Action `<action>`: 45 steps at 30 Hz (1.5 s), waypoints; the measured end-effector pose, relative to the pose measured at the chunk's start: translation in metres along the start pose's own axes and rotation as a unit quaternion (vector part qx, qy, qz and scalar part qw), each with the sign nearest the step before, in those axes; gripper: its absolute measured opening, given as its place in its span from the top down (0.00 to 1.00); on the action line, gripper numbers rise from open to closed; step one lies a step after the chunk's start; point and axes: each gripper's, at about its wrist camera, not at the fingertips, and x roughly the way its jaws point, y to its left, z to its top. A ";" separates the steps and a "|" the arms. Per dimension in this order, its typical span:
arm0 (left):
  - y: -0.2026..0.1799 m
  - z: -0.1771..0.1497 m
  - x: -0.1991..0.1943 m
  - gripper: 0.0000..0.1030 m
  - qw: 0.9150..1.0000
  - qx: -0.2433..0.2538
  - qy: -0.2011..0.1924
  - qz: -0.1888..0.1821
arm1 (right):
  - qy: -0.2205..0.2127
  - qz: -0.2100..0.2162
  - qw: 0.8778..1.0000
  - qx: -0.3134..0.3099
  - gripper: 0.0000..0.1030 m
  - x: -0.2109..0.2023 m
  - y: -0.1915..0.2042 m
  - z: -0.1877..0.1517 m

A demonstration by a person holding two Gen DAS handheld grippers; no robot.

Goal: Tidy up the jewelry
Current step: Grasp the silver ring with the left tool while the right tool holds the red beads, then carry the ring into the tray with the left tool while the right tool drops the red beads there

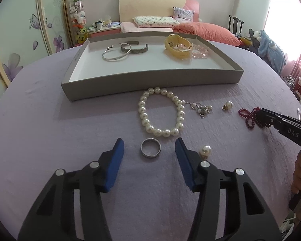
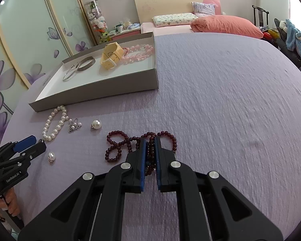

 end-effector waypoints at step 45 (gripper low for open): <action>0.053 0.013 -0.016 0.79 0.995 -0.070 -0.045 0.053 | -0.032 0.022 0.999 -0.021 0.91 -0.017 0.020 0.003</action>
